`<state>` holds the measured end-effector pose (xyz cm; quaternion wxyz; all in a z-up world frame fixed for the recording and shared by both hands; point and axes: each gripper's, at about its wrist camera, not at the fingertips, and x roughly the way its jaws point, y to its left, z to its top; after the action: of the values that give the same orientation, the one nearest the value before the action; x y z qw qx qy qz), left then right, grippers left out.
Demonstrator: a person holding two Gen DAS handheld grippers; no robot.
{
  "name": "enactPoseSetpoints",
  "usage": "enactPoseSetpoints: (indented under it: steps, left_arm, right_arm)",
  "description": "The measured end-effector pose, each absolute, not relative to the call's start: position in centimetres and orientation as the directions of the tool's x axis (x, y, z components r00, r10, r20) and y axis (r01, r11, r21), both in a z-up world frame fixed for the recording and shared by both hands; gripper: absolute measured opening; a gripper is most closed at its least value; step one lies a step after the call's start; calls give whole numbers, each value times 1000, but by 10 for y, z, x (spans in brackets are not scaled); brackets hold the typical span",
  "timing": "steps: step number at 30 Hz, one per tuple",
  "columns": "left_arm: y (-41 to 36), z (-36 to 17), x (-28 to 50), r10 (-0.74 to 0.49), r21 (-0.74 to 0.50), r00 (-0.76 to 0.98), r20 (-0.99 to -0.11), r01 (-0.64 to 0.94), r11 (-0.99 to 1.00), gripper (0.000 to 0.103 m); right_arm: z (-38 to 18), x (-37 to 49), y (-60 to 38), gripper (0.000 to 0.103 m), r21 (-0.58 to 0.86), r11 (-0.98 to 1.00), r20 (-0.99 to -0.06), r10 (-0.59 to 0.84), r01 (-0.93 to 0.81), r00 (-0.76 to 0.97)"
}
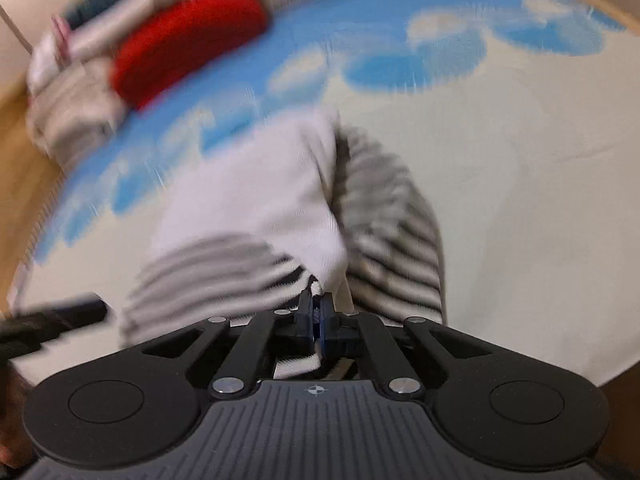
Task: Fold small clothes
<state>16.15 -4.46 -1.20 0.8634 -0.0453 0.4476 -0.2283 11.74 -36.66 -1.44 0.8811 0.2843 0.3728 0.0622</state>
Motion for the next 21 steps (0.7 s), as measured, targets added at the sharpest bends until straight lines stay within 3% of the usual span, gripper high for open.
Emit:
enactPoseSetpoints:
  steps: [2,3,7,8,10,13,18,21]
  left_arm:
    - [-48,-16,163,-442,-305,484,-756,337,891,63]
    - [-49,-19,165,-442,-313,471,-763,329,891,64]
    - [-66,-40,171,-400,-280,389,-830,331,901,65]
    - [-71,-47,171,-370,-247,370,-852,339,908,69]
    - [-76,-59,171,-302,-180,352,-886,338,924,74]
    - [-71,-60,170,-292,-182,371,-881,304,935,72]
    - [-61,-39,163,-425,-288,422,-801,351,891,69]
    - [-73,-70,164,-278,-153,328,-903,361,920,69]
  right_arm:
    - [5,97,-389,2,635,770,-485,329,68,811]
    - [7,92,-393,2,624,778,-494,316,78,810]
    - [-31,99,-398,2,504,828,-728,255,245,636]
    - [-44,104,-393,2,460,848,-778,243,262,579]
    - [-57,111,-380,2,381,896,-823,216,229,525]
    - [-59,117,-367,2,322,927,-835,181,195,519]
    - [-50,120,-368,2,336,919,-818,176,206,548]
    - [-58,120,-369,2,292,938,-841,160,185,517]
